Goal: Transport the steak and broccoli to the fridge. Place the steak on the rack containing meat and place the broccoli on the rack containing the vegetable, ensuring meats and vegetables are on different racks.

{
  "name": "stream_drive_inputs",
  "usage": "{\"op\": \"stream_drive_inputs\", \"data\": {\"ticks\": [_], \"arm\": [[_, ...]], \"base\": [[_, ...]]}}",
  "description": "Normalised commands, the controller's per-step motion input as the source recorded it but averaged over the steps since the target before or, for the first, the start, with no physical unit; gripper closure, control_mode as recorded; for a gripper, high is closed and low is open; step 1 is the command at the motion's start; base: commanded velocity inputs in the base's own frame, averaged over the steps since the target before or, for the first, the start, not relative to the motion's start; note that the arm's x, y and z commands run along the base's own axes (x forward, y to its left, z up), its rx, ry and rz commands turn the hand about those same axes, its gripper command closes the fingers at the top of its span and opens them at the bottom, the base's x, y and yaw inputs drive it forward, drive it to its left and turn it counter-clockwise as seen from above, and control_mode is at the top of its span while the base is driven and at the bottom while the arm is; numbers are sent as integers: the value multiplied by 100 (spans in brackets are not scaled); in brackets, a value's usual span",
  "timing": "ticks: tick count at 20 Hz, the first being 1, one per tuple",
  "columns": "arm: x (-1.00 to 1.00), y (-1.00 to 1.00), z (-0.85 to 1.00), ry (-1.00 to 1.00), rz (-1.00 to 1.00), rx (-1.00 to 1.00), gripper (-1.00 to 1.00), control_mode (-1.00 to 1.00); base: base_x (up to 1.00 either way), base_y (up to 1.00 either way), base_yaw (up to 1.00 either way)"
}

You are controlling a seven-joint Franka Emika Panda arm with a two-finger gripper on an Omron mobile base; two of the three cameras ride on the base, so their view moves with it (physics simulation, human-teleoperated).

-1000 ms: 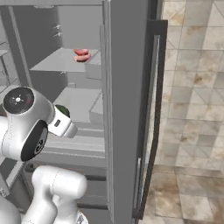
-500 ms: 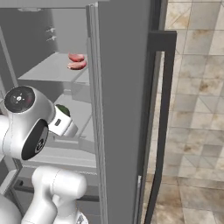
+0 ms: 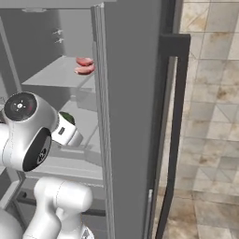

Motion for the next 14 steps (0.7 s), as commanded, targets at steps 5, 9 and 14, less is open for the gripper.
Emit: {"op": "stream_drive_inputs", "data": {"ticks": [5,9,14], "arm": [[0,0,0,0,0,0,100,100],[0,0,0,0,0,0,100,100],[0,0,0,0,0,0,100,100]], "base": [[7,47,1],[0,37,0],[5,-14,2]]}}
